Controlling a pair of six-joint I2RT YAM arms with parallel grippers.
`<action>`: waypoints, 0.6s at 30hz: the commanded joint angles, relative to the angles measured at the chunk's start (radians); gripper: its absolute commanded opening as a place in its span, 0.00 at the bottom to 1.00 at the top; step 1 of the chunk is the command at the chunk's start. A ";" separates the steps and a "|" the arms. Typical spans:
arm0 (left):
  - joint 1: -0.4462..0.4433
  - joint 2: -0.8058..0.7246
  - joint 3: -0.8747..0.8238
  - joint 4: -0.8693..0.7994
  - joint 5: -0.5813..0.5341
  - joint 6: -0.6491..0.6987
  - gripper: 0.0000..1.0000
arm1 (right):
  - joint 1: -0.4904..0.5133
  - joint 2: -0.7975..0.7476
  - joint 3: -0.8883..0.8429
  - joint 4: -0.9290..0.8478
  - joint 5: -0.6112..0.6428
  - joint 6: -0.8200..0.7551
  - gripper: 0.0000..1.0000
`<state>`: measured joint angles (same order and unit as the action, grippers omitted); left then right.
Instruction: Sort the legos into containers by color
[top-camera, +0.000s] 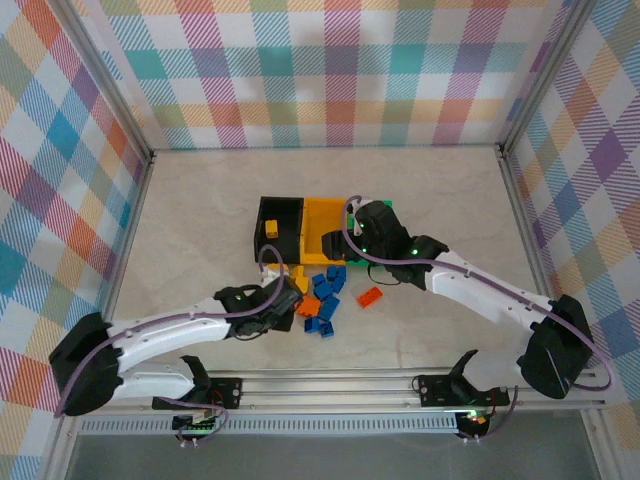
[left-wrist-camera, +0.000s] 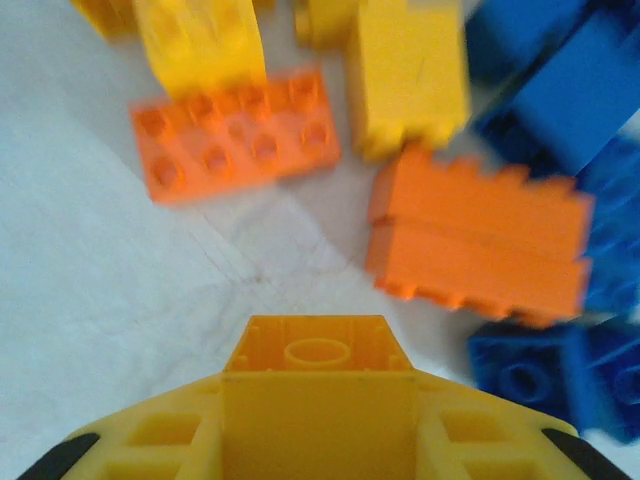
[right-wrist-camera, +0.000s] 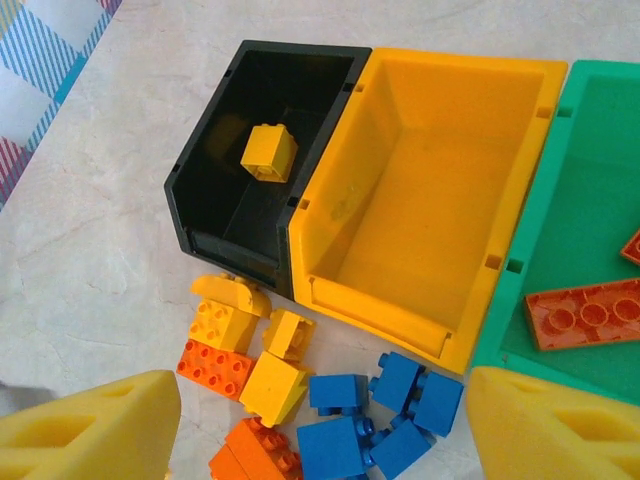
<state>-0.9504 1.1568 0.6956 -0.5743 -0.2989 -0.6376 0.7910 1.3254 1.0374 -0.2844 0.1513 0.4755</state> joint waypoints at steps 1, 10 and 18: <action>0.098 -0.068 0.104 -0.095 -0.101 0.017 0.35 | -0.009 -0.036 -0.042 0.017 0.021 0.029 0.76; 0.367 0.262 0.388 0.104 -0.041 0.109 0.34 | -0.015 -0.076 -0.129 -0.011 0.020 0.071 0.76; 0.441 0.572 0.641 0.091 -0.026 0.127 0.34 | -0.015 -0.126 -0.190 -0.038 -0.018 0.093 0.76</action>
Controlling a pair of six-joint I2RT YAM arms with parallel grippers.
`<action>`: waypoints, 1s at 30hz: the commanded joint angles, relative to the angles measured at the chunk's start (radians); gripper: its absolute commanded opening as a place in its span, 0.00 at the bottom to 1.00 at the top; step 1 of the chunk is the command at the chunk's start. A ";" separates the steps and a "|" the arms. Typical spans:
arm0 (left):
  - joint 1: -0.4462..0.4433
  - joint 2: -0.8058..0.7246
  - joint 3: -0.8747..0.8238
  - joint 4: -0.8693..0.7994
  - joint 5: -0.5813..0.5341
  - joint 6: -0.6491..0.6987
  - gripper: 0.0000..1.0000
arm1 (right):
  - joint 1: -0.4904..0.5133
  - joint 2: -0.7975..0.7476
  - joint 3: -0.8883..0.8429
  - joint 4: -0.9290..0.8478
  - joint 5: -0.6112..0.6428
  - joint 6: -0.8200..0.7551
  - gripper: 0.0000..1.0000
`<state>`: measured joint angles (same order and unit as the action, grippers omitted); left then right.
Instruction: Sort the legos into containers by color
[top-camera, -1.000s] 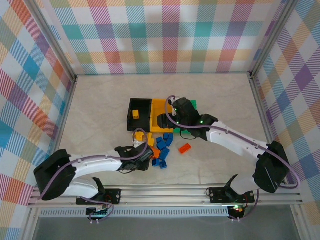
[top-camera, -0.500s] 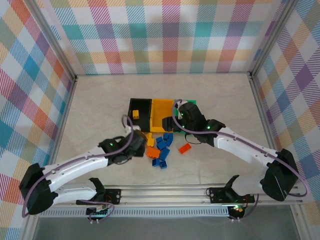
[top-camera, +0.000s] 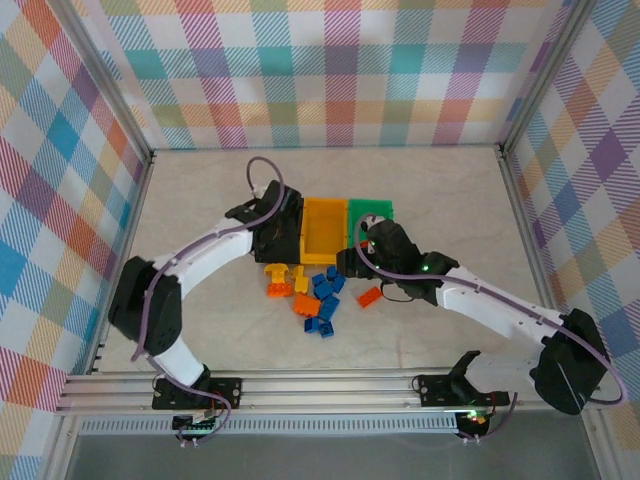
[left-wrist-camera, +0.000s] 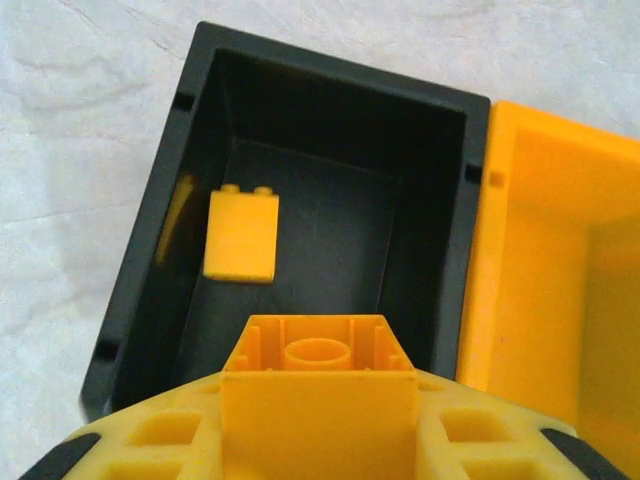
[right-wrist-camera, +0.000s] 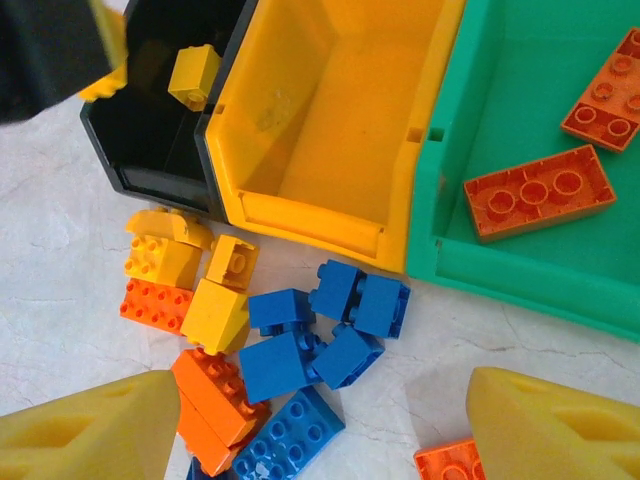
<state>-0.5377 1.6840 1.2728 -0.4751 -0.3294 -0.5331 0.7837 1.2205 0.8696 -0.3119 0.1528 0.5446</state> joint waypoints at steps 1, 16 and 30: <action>0.033 0.071 0.087 -0.014 0.006 0.021 0.34 | -0.008 -0.024 -0.028 -0.011 -0.029 0.025 0.76; -0.020 -0.052 0.124 -0.014 0.117 -0.009 0.85 | -0.006 -0.002 -0.064 -0.033 -0.099 0.045 0.78; -0.177 -0.647 -0.370 -0.047 0.089 -0.101 1.00 | 0.278 0.259 -0.017 -0.006 -0.113 0.017 0.78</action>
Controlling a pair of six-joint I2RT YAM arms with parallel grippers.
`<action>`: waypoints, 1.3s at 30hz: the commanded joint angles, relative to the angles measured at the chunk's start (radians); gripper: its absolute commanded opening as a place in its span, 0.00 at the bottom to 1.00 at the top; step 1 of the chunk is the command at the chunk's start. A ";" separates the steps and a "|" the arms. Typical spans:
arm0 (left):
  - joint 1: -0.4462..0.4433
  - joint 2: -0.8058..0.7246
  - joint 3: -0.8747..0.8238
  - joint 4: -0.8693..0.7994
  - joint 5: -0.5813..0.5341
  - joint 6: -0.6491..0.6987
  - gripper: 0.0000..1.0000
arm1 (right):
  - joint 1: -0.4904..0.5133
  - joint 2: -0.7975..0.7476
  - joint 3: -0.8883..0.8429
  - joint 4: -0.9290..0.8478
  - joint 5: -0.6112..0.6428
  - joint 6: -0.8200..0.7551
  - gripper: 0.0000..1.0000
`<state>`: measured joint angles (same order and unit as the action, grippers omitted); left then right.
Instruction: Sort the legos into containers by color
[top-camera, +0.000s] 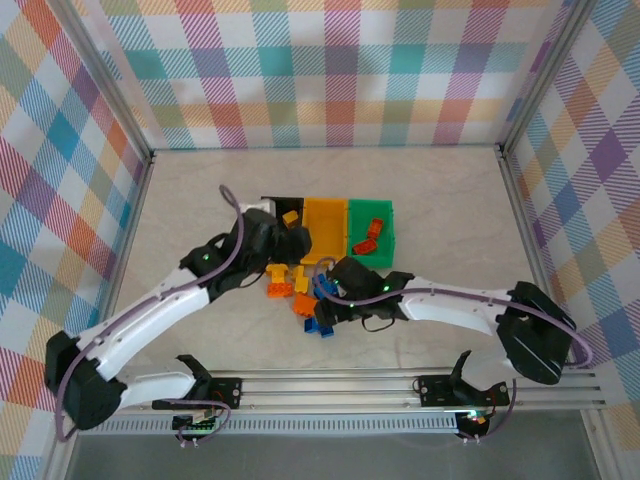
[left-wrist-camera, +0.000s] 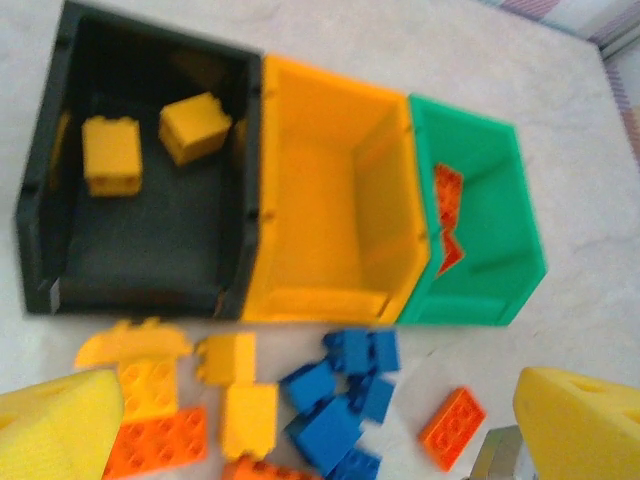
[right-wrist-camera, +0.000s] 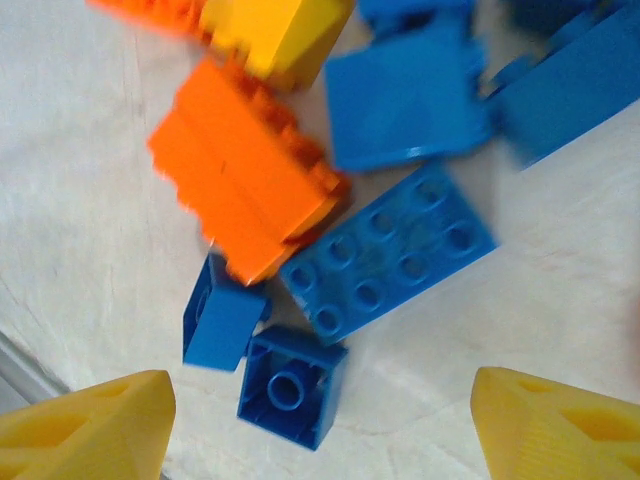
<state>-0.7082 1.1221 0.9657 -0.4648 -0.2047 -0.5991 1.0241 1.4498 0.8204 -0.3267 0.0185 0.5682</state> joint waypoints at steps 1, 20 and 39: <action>-0.004 -0.118 -0.081 -0.073 -0.042 -0.042 1.00 | 0.054 0.042 0.035 0.001 0.033 -0.007 0.78; -0.005 -0.277 -0.182 -0.137 -0.098 -0.085 1.00 | 0.169 0.210 0.093 -0.042 0.229 -0.010 0.64; -0.008 -0.233 -0.239 -0.069 -0.027 -0.072 1.00 | 0.137 -0.131 -0.006 -0.173 0.318 -0.011 0.35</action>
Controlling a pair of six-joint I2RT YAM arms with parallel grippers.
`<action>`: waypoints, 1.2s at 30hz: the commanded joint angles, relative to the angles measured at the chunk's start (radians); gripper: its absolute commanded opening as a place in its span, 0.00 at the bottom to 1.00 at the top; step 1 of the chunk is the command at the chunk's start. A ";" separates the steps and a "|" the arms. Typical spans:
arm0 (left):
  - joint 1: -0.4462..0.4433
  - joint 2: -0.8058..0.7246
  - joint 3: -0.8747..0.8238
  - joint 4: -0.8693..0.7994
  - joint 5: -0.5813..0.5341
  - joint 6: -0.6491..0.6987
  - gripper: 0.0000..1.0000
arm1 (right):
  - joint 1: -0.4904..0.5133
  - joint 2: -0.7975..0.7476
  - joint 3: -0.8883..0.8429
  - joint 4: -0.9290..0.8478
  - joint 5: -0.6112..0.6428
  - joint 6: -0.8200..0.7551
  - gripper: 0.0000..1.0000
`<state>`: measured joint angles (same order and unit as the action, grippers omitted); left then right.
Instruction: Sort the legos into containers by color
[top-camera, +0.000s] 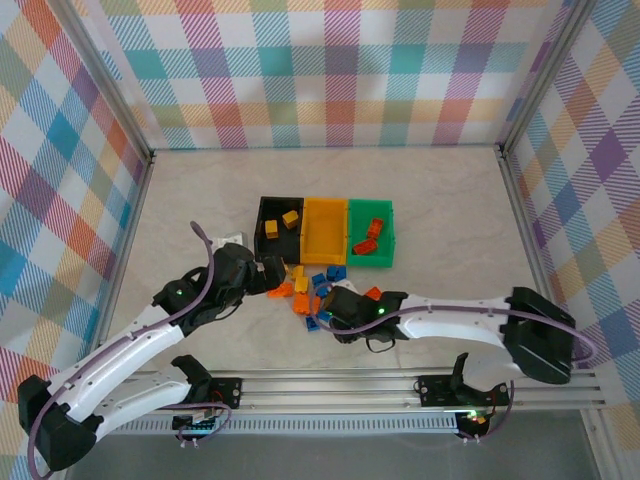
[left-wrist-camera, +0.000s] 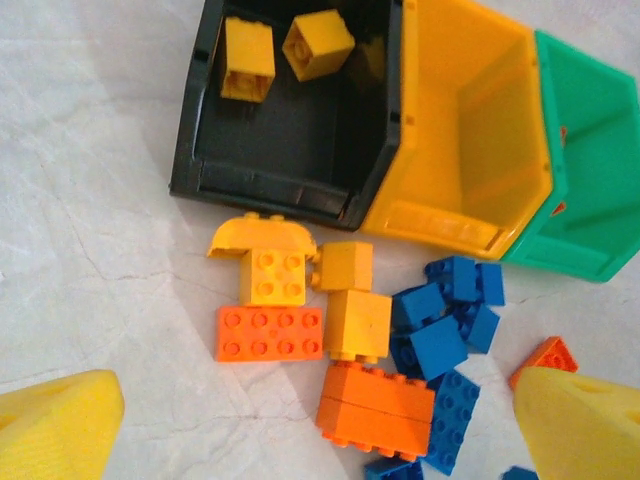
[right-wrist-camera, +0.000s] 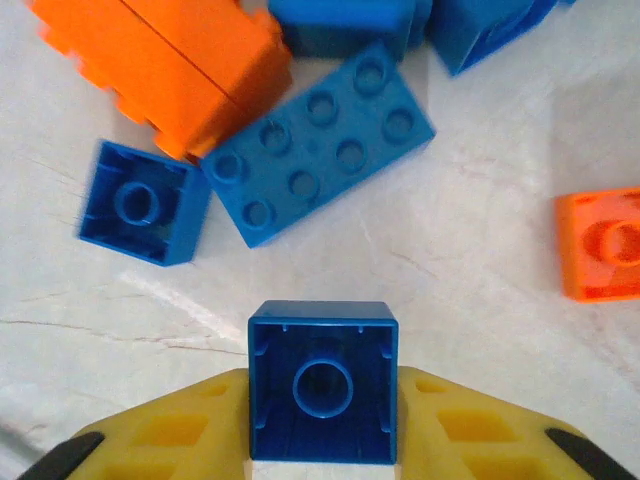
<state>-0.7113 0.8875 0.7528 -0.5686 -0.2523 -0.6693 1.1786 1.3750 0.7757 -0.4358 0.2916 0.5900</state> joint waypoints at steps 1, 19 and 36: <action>-0.004 0.002 -0.037 0.042 0.029 -0.003 1.00 | -0.045 -0.071 0.065 -0.073 0.034 -0.059 0.35; -0.005 -0.041 -0.102 0.016 0.060 -0.005 1.00 | -0.182 0.039 0.208 -0.077 -0.091 -0.062 0.67; -0.005 -0.029 -0.131 0.021 0.068 -0.012 1.00 | -0.186 0.152 0.146 -0.014 -0.183 -0.009 0.72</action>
<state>-0.7113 0.8574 0.6430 -0.5472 -0.1909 -0.6697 0.9951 1.5436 0.9573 -0.4507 0.1345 0.5537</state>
